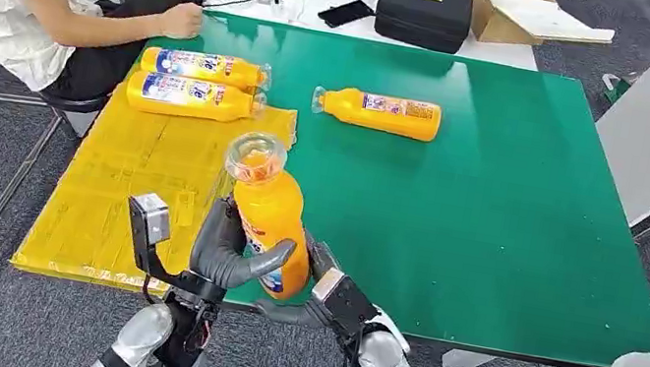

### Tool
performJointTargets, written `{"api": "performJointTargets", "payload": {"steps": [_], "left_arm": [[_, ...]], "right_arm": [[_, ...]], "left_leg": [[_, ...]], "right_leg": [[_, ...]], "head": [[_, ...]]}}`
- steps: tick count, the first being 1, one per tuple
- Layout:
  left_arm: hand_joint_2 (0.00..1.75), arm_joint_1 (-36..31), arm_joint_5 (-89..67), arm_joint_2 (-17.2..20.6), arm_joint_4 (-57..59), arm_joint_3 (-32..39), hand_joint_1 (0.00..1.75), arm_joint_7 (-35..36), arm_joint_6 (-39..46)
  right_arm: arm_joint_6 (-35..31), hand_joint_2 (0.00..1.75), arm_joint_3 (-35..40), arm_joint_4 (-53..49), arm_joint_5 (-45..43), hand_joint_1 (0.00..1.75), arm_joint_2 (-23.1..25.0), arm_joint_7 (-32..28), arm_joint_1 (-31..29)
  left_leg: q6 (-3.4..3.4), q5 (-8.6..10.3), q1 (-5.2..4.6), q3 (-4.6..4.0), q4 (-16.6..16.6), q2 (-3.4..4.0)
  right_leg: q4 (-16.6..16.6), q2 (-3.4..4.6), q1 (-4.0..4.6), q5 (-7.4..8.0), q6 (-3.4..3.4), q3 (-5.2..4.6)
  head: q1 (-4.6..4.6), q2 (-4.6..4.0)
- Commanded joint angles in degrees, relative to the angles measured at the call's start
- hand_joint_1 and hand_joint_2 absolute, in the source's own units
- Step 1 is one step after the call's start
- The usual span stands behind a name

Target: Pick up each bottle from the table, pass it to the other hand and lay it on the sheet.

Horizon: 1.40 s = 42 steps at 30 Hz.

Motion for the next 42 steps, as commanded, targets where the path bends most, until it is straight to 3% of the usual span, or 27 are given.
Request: {"api": "performJointTargets", "payload": {"steps": [1,2,3,5,8,12,14,15,17,19,25,26,34,37,39,42], "left_arm": [[1.75,-0.7,-6.7,2.3,2.5,-0.8,1.75,1.8,7.9],[1.75,-0.3,-9.8,2.9,1.9,-0.3,1.75,1.8,11.0],[1.75,0.5,-11.2,3.3,0.9,0.7,1.75,2.2,12.6],[1.75,2.1,-18.4,4.7,-2.0,2.7,1.75,2.5,19.5],[1.75,3.9,-34.3,8.4,-6.1,6.1,1.75,5.6,31.0],[1.75,4.8,-36.5,10.0,-8.8,9.4,1.75,6.8,29.8],[1.75,4.3,-43.4,10.6,-7.9,9.5,1.75,8.6,33.2],[1.75,3.9,-48.5,12.3,-8.1,9.7,1.75,10.4,34.6],[1.75,2.7,-57.3,17.0,-6.4,12.6,1.75,14.5,33.9],[1.75,1.2,-60.2,17.8,-2.6,16.5,1.75,14.3,32.0],[1.75,0.2,-61.5,18.0,-0.1,17.3,1.75,14.4,30.9],[1.75,0.2,-61.5,18.0,-0.1,17.3,1.75,14.4,30.9],[1.75,-0.1,-62.5,17.6,1.0,16.9,1.75,14.7,30.8],[1.75,-3.7,-64.5,18.2,9.0,17.1,1.75,14.9,27.5],[1.75,-7.7,-62.4,17.5,17.2,17.5,1.75,14.4,21.5],[1.75,-14.0,-65.5,17.4,30.1,14.3,1.75,12.9,18.2]], "right_arm": [[-9.0,1.75,-1.9,-2.8,4.3,0.0,-0.5,1.8,2.3],[-12.3,1.75,-3.1,-3.2,5.8,0.0,-0.6,2.6,3.4],[-15.5,0.0,-4.2,-3.2,7.4,0.0,-0.5,2.9,4.3],[-26.5,0.0,-8.4,-3.3,12.1,0.0,-0.1,1.1,7.0],[-40.9,0.0,-19.8,-9.7,9.8,0.0,2.5,-6.7,12.7],[-41.5,0.0,-23.5,-16.7,8.2,0.0,1.9,-7.2,16.1],[-47.3,0.0,-24.6,-23.2,6.5,0.0,3.0,-7.3,17.1],[-49.1,1.75,-26.6,-28.3,5.9,0.0,2.7,-7.3,18.7],[-49.1,1.75,-33.9,-37.5,6.5,0.0,3.9,-7.3,21.3],[-49.1,1.75,-37.8,-42.7,5.2,0.0,4.6,-7.3,22.3],[-49.1,1.75,-38.3,-43.9,3.4,0.0,4.6,-7.3,22.4],[-49.1,1.75,-38.3,-43.9,3.4,0.0,4.6,-7.3,22.4],[-49.1,1.75,-38.6,-43.8,3.6,0.0,5.3,-7.3,21.9],[-48.8,1.75,-37.2,-40.4,-2.2,0.0,3.4,-7.3,20.9],[-42.7,1.75,-37.7,-36.4,-5.0,0.0,4.1,-7.3,19.4],[-39.5,1.75,-36.3,-32.0,-4.6,0.0,5.3,-7.3,17.0]], "left_leg": [[0.03,-0.04,-0.02,0.22,-0.1,-0.02],[0.04,-0.06,-0.02,0.3,-0.1,0.0],[0.03,-0.06,-0.01,0.29,-0.1,-0.01],[0.03,-0.08,0.0,0.38,-0.1,0.0],[0.03,-0.1,0.0,0.42,-0.1,-0.01],[-0.01,-0.08,-0.02,0.12,0.0,-0.02],[0.0,-0.19,0.0,0.32,0.0,0.07],[-0.02,-0.11,-0.02,0.06,0.0,0.08],[-0.02,-0.19,-0.03,0.17,0.1,0.11],[-0.03,-0.1,-0.08,0.12,0.0,-0.08],[-0.03,-0.04,0.01,0.06,0.0,0.02],[0.0,-0.17,0.02,0.38,0.0,0.06],[-0.03,-0.05,0.01,0.1,0.0,0.02],[-0.03,-0.03,0.01,0.12,-0.1,0.03],[-0.02,-0.01,0.02,0.25,-0.1,0.01],[-0.03,0.06,0.04,0.28,-0.2,0.03]], "right_leg": [[0.0,-0.09,0.01,-0.06,-0.08,0.22],[0.0,-0.08,0.02,-0.08,-0.1,0.3],[-0.1,-0.09,0.03,-0.08,-0.1,0.3],[-0.1,-0.08,0.04,-0.09,-0.12,0.38],[-0.1,-0.1,0.04,-0.13,-0.14,0.43],[0.0,-0.07,0.01,-0.12,-0.11,0.12],[0.1,-0.02,0.04,-0.2,-0.16,0.3],[0.1,0.03,0.0,-0.1,-0.1,0.02],[0.2,0.01,0.01,-0.19,-0.17,0.1],[0.2,-0.17,-0.04,-0.19,-0.17,0.09],[0.0,-0.04,0.02,-0.07,-0.09,0.01],[0.0,-0.08,0.06,-0.2,-0.19,0.32],[0.0,-0.08,0.03,-0.07,-0.11,0.05],[0.0,-0.06,0.03,-0.04,-0.11,0.06],[-0.1,-0.1,0.05,-0.03,-0.13,0.22],[-0.1,-0.07,0.06,0.04,-0.14,0.27]], "head": [[-0.02,0.0],[0.0,0.0],[0.0,0.02],[0.0,0.0],[0.0,0.0],[0.02,0.0],[0.0,0.0],[0.0,0.0],[0.0,0.0],[0.02,0.0],[0.02,0.0],[0.0,0.0],[0.02,0.0],[0.0,0.0],[0.0,0.02],[0.02,0.02]]}}
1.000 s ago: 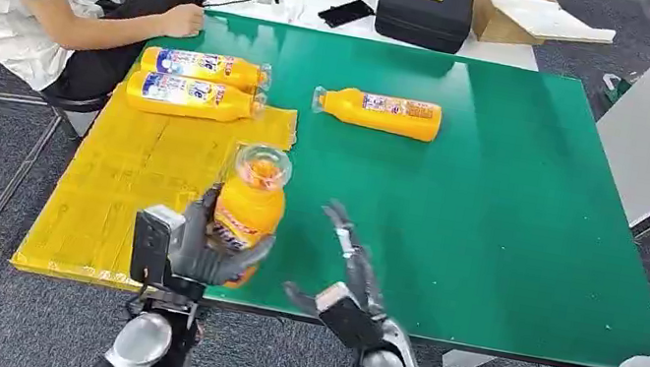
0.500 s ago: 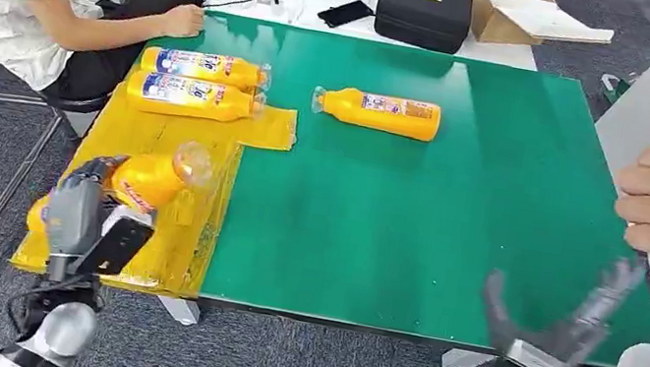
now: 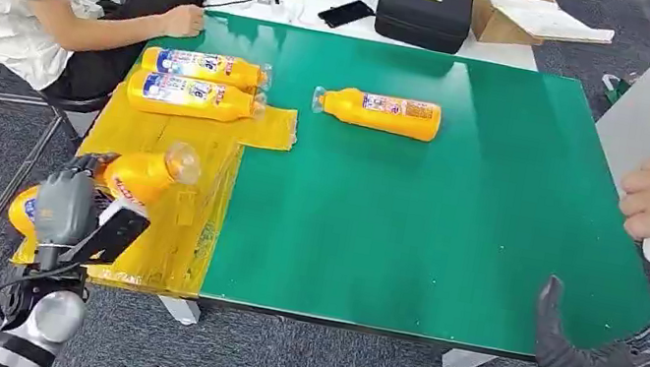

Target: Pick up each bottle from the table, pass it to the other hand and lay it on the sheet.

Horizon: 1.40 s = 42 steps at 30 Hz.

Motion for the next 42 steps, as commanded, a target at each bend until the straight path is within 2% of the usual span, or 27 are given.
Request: {"api": "performJointTargets", "payload": {"steps": [1,8,17,19,20,25,26,28,29,34,42], "left_arm": [[1.75,-15.3,-3.1,0.0,31.8,-3.5,1.75,-2.2,-8.0],[1.75,-17.7,-8.1,-2.0,40.0,-6.3,1.75,-4.6,-11.6],[1.75,-19.5,-7.3,-2.6,42.2,-7.7,1.75,-4.9,-13.5],[1.75,-19.6,-7.3,-2.6,42.3,-7.8,1.57,-4.9,-13.4],[1.75,-20.1,-7.3,-2.7,42.7,-8.0,1.15,-4.9,-14.0],[1.75,-20.1,-7.3,-2.7,42.7,-8.0,1.15,-4.9,-14.0],[1.75,-20.5,-7.3,-2.7,42.9,-8.1,0.61,-4.9,-14.6],[1.75,-21.4,-6.9,-2.6,43.6,-8.2,0.12,-4.9,-16.8],[1.75,-22.1,-6.7,-2.5,44.1,-8.4,0.03,-5.0,-18.6],[1.75,-24.7,-6.4,-1.6,45.0,-9.7,0.0,-4.9,-24.8],[1.75,-25.4,-6.2,-1.3,45.3,-10.3,0.0,-4.3,-26.1]], "right_arm": [[7.4,1.75,1.0,12.0,-2.2,0.0,1.5,0.1,-5.6],[9.5,1.75,2.4,15.6,-3.4,0.0,2.4,0.1,-6.6],[12.3,1.75,4.7,19.4,-3.1,0.0,3.2,0.1,-7.5],[12.2,1.75,5.1,19.6,-2.8,0.0,3.1,0.1,-7.5],[12.2,1.75,5.4,19.9,-2.8,0.0,3.0,0.1,-7.7],[12.2,1.75,5.4,19.9,-2.8,0.0,3.0,0.1,-7.7],[12.3,1.75,5.4,20.2,-2.8,0.0,2.9,0.1,-7.9],[12.5,1.75,5.4,20.9,-2.9,0.0,2.9,0.1,-8.2],[12.5,1.75,5.6,21.3,-2.9,0.0,2.9,0.1,-8.5],[12.6,1.75,5.5,22.5,-3.4,0.0,2.7,0.1,-9.7],[12.9,1.75,4.4,22.8,-4.0,0.0,2.9,0.1,-10.1]], "left_leg": [[0.03,0.02,0.02,0.36,-0.1,0.08],[0.05,0.05,0.0,0.45,-0.1,0.11],[0.03,0.11,0.01,0.42,-0.1,0.08],[0.04,0.13,-0.01,0.49,-0.1,0.07],[0.03,0.14,-0.01,0.46,-0.1,0.02],[0.05,0.21,-0.03,0.59,-0.1,0.01],[0.04,0.21,-0.02,0.57,-0.1,-0.03],[0.04,0.22,-0.02,0.59,-0.1,-0.07],[0.03,0.23,-0.02,0.56,-0.1,-0.15],[0.03,0.24,-0.01,0.58,-0.1,-0.09],[0.05,0.2,-0.01,0.65,-0.1,-0.05]], "right_leg": [[-0.1,0.0,0.06,0.04,-0.11,0.34],[-0.1,0.0,0.05,0.03,-0.16,0.4],[-0.1,0.05,0.04,0.06,-0.13,0.42],[-0.1,0.04,0.03,0.08,-0.14,0.48],[0.0,0.02,0.01,0.06,-0.1,0.48],[-0.1,-0.01,0.0,0.08,-0.13,0.63],[0.0,-0.05,0.01,0.08,-0.12,0.62],[0.0,-0.09,0.01,0.08,-0.13,0.64],[0.0,-0.13,0.01,0.08,-0.12,0.63],[0.0,-0.08,0.03,0.1,-0.14,0.64],[-0.1,-0.04,0.03,0.08,-0.15,0.7]], "head": [[-0.02,0.0],[0.0,0.0],[-0.02,0.0],[-0.02,0.0],[0.0,0.0],[-0.02,0.0],[0.0,0.0],[0.0,0.0],[0.0,0.0],[0.0,0.0],[0.0,0.0]]}}
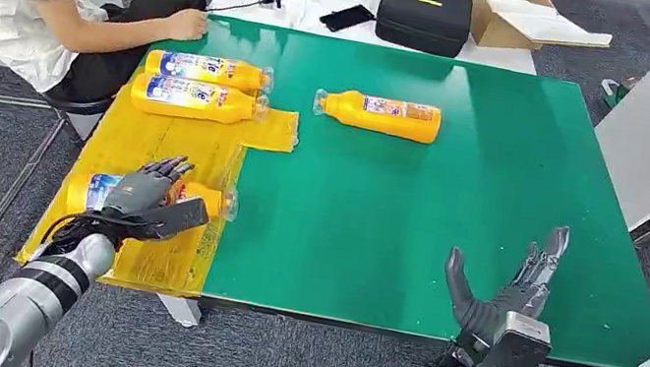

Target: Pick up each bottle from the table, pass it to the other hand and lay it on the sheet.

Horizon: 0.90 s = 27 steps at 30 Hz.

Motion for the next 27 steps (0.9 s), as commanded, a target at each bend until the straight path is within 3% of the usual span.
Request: {"api": "performJointTargets", "payload": {"steps": [1,10,15,18,20,27], "left_arm": [[1.75,-1.7,0.5,0.2,5.5,-3.1,0.0,0.9,-2.3],[1.75,-0.8,2.7,-0.7,3.6,-2.3,0.0,0.1,-1.8],[1.75,2.5,1.1,-2.6,-8.1,-5.7,0.0,-6.3,12.9],[1.75,3.6,4.2,-5.0,-15.9,-8.2,0.0,-7.2,9.7],[1.75,4.3,7.0,-5.0,-19.5,-10.6,0.0,-7.4,5.0],[1.75,6.2,9.7,-3.4,-24.1,-14.6,0.0,-10.1,4.6]], "right_arm": [[0.3,1.75,-1.2,4.9,-0.9,0.0,-0.2,0.1,-2.8],[0.8,1.75,-1.7,6.1,-0.9,0.0,0.7,0.1,-2.7],[-0.5,1.75,-1.5,4.9,-0.4,0.0,0.2,0.1,-1.0],[0.0,1.75,-2.2,5.0,-0.7,0.0,0.3,0.1,-1.0],[0.2,1.75,-1.8,5.2,-0.3,0.0,0.3,0.1,-1.4],[-0.8,1.75,-1.0,5.9,0.0,0.0,0.0,0.1,-1.7]], "left_leg": [[0.04,-0.04,-0.01,0.15,-0.1,0.16],[0.03,-0.04,-0.01,0.12,0.0,0.15],[0.07,-0.06,-0.02,0.17,-0.1,0.1],[0.09,-0.06,0.02,-0.08,0.1,-0.19],[0.05,0.0,-0.01,-0.27,0.0,-0.15],[0.04,-0.16,-0.02,-0.09,0.0,0.12]], "right_leg": [[-0.1,0.09,0.02,0.0,-0.07,0.11],[-0.1,0.07,0.02,0.01,-0.07,0.07],[-0.1,-0.02,0.02,-0.03,-0.08,0.15],[0.0,-0.31,0.05,-0.12,-0.06,-0.02],[0.0,-0.2,0.01,-0.04,-0.01,-0.22],[0.0,0.05,0.02,-0.07,-0.09,-0.14]], "head": [[0.0,0.0],[0.0,0.0],[0.0,0.0],[0.02,0.0],[0.0,0.0],[0.0,0.02]]}}
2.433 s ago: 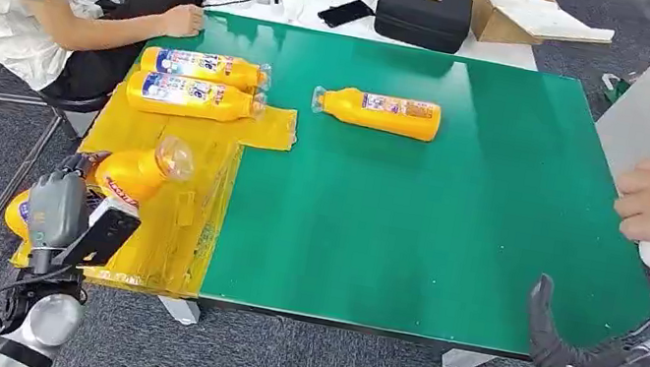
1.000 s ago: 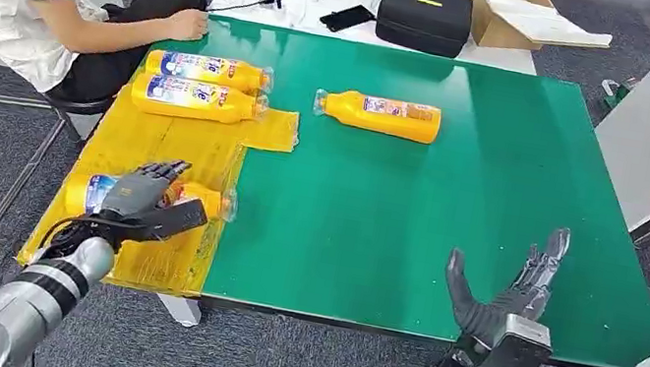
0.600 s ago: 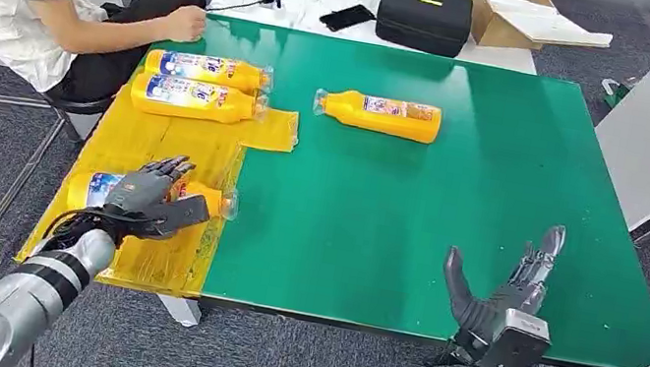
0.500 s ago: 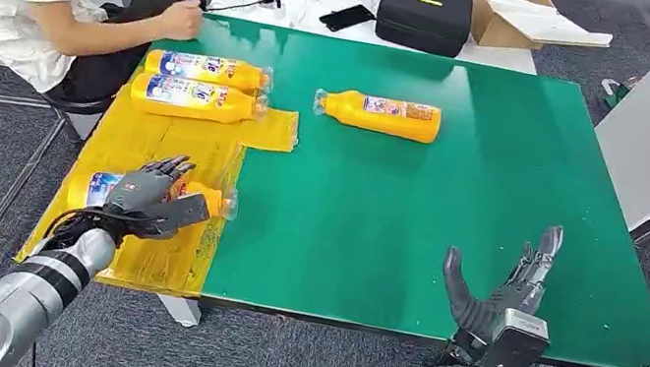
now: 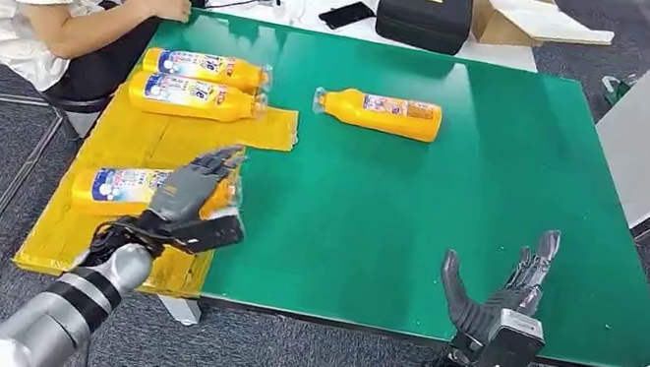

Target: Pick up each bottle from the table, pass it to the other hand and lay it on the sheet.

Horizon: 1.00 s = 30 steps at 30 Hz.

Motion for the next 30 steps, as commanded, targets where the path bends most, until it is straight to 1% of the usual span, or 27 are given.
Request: {"api": "performJointTargets", "payload": {"steps": [1,2,4,5,6,7,8,9,11,12,13,14,17,18,20,21,22,23,24,25,26,27,30], "left_arm": [[1.75,2.4,4.0,1.4,-11.6,-8.1,0.0,-2.1,-0.9],[1.75,2.8,4.7,1.7,-13.5,-8.7,0.0,-2.3,-0.7],[1.75,3.0,5.3,1.7,-15.4,-9.4,0.0,-2.0,-0.8],[1.75,3.0,5.3,1.7,-15.4,-9.4,0.0,-2.0,-0.8],[1.75,3.0,5.3,1.7,-15.4,-9.4,0.0,-2.0,-0.8],[1.75,3.0,5.3,1.7,-15.4,-9.4,0.0,-2.0,-0.8],[1.75,3.0,5.3,1.7,-15.4,-9.4,0.0,-2.0,-0.8],[1.75,3.0,5.3,1.7,-15.4,-9.4,0.0,-2.0,-0.8],[1.75,3.0,5.3,1.7,-15.4,-9.4,0.0,-2.0,-0.8],[1.75,3.0,5.3,1.7,-15.4,-9.4,0.0,-2.0,-0.8],[1.75,3.0,6.7,2.3,-17.2,-10.5,0.0,-2.2,-2.1],[1.75,3.0,7.5,2.6,-18.1,-11.1,0.0,-2.2,-2.8],[1.75,4.2,11.6,3.6,-23.5,-13.0,0.0,-1.4,-4.7],[1.75,4.9,12.7,3.3,-24.5,-12.8,0.0,-1.3,-4.7],[1.75,7.5,16.5,2.8,-27.8,-12.5,0.0,-0.8,-3.9],[1.75,10.3,20.6,1.0,-29.5,-10.4,0.0,-0.8,-2.7],[1.75,13.1,24.7,-0.9,-31.1,-8.5,0.0,-0.3,-2.5],[1.75,16.1,28.1,-3.1,-33.0,-7.0,0.0,0.4,-1.2],[1.75,19.2,32.6,-5.5,-34.8,-5.8,0.0,2.1,0.1],[1.75,21.5,35.5,-7.1,-35.9,-5.6,0.0,3.7,2.4],[1.75,22.0,36.5,-7.1,-35.7,-6.9,0.0,4.6,4.0],[1.75,22.2,37.3,-7.0,-34.6,-7.9,0.0,5.7,5.7],[1.75,22.0,38.5,-6.3,-32.4,-8.8,0.0,7.1,7.1]], "right_arm": [[-0.9,1.75,-0.5,3.0,-0.4,0.0,-0.5,0.1,-0.8],[-1.2,1.75,-0.6,3.1,-0.3,0.0,-0.6,0.1,-0.6],[-1.1,1.75,-0.8,3.0,-0.4,0.0,-0.7,0.1,-0.4],[-1.1,1.75,-0.8,3.0,-0.4,0.0,-0.7,0.1,-0.4],[-1.1,1.75,-0.8,3.0,-0.4,0.0,-0.7,0.1,-0.4],[-1.1,1.75,-0.8,3.0,-0.4,0.0,-0.7,0.1,-0.4],[-1.1,1.75,-0.8,3.0,-0.4,0.0,-0.7,0.1,-0.4],[-1.1,1.75,-0.8,3.0,-0.4,0.0,-0.7,0.1,-0.4],[-1.1,1.75,-0.8,3.0,-0.4,0.0,-0.7,0.1,-0.4],[-1.1,1.75,-0.8,3.0,-0.4,0.0,-0.7,0.1,-0.4],[-1.2,1.75,-0.8,3.0,-0.2,0.0,-0.7,0.1,-0.4],[-1.2,1.75,-0.8,3.0,-0.1,0.0,-0.7,0.1,-0.4],[-1.8,1.75,-0.7,2.2,0.1,0.0,-0.9,0.1,-0.2],[-1.6,1.75,-0.6,1.9,0.0,0.0,-1.0,0.1,-0.1],[-0.7,1.75,0.7,2.7,0.6,0.0,-1.9,0.1,0.0],[1.4,1.75,2.5,6.7,2.2,0.0,-3.4,0.1,-0.6],[1.4,1.75,4.2,10.0,5.4,0.0,-4.8,0.1,-1.3],[0.2,1.75,5.3,9.1,6.5,0.0,-5.6,0.1,-1.1],[-1.8,1.75,6.6,11.2,9.9,0.0,-6.7,0.1,-1.3],[-2.1,1.75,6.9,14.4,13.6,0.0,-7.6,0.1,-1.9],[-3.5,1.75,6.4,14.9,16.8,0.0,-7.8,0.2,-2.0],[-4.1,1.75,7.2,16.3,22.3,0.0,-9.0,3.0,-2.6],[-4.7,1.75,8.2,19.0,28.6,0.0,-11.1,6.0,-4.3]], "left_leg": [[0.01,-0.05,0.02,0.13,0.0,0.07],[0.03,-0.09,0.02,0.24,0.0,0.11],[0.01,-0.02,0.05,0.05,0.0,0.04],[0.06,-0.14,0.04,0.31,0.0,0.11],[0.04,-0.08,0.05,0.14,0.0,0.07],[0.06,-0.1,0.04,0.22,0.0,0.08],[0.03,-0.03,0.04,0.07,0.0,0.08],[0.05,-0.07,0.03,0.18,0.0,0.11],[0.03,-0.04,0.04,0.1,0.0,0.08],[0.07,-0.14,0.03,0.34,0.0,0.17],[0.04,-0.06,0.03,0.16,0.0,0.08],[0.05,-0.1,0.03,0.26,0.0,0.13],[0.01,-0.03,0.05,0.02,0.0,0.08],[0.03,-0.1,0.04,0.14,0.0,0.12],[0.02,-0.05,0.02,0.06,0.0,0.1],[0.04,-0.12,0.01,0.21,0.0,0.17],[0.06,-0.16,0.01,0.32,-0.1,0.21],[0.07,-0.17,0.03,0.38,-0.1,0.26],[0.07,-0.14,0.02,0.31,-0.1,0.24],[0.1,-0.2,0.01,0.42,-0.1,0.28],[0.06,-0.19,0.05,0.26,-0.1,0.26],[0.05,-0.17,0.0,0.18,-0.1,0.15],[0.16,-0.26,0.01,0.33,-0.1,0.19]], "right_leg": [[0.0,0.01,0.05,-0.03,-0.09,0.1],[0.0,0.01,0.07,-0.08,-0.13,0.2],[0.0,-0.01,0.07,-0.02,-0.06,0.0],[0.0,-0.02,0.1,-0.12,-0.14,0.25],[0.0,-0.02,0.08,-0.07,-0.09,0.09],[0.0,-0.03,0.09,-0.09,-0.1,0.18],[0.0,0.02,0.06,-0.02,-0.06,0.01],[0.0,0.02,0.06,-0.06,-0.09,0.13],[0.0,0.01,0.06,-0.03,-0.07,0.06],[0.0,0.02,0.08,-0.1,-0.14,0.29],[0.0,-0.01,0.07,-0.06,-0.1,0.13],[0.0,0.0,0.07,-0.09,-0.13,0.22],[0.0,0.02,0.07,-0.02,-0.07,-0.01],[0.0,0.02,0.08,-0.08,-0.11,0.1],[0.0,0.03,0.05,-0.04,-0.06,0.02],[0.0,0.07,0.05,-0.09,-0.09,0.14],[-0.1,0.09,0.06,-0.12,-0.11,0.25],[-0.2,0.14,0.08,-0.08,-0.09,0.32],[-0.2,0.16,0.06,-0.05,-0.04,0.25],[-0.2,0.16,0.06,-0.1,-0.06,0.38],[-0.2,0.15,0.08,-0.07,-0.03,0.22],[-0.1,0.06,0.03,-0.08,0.0,0.15],[-0.2,0.05,0.06,-0.12,-0.02,0.33]], "head": [[-0.02,0.0],[-0.02,0.0],[0.0,0.02],[0.0,0.0],[0.0,0.0],[0.0,0.0],[0.0,0.02],[0.0,0.02],[0.0,0.0],[0.0,0.0],[0.0,0.0],[0.0,0.0],[0.0,0.0],[0.0,0.0],[0.0,0.0],[-0.02,0.0],[0.0,0.02],[-0.02,0.0],[0.0,0.0],[-0.02,0.0],[0.0,0.0],[-0.02,0.0],[0.0,0.02]]}}
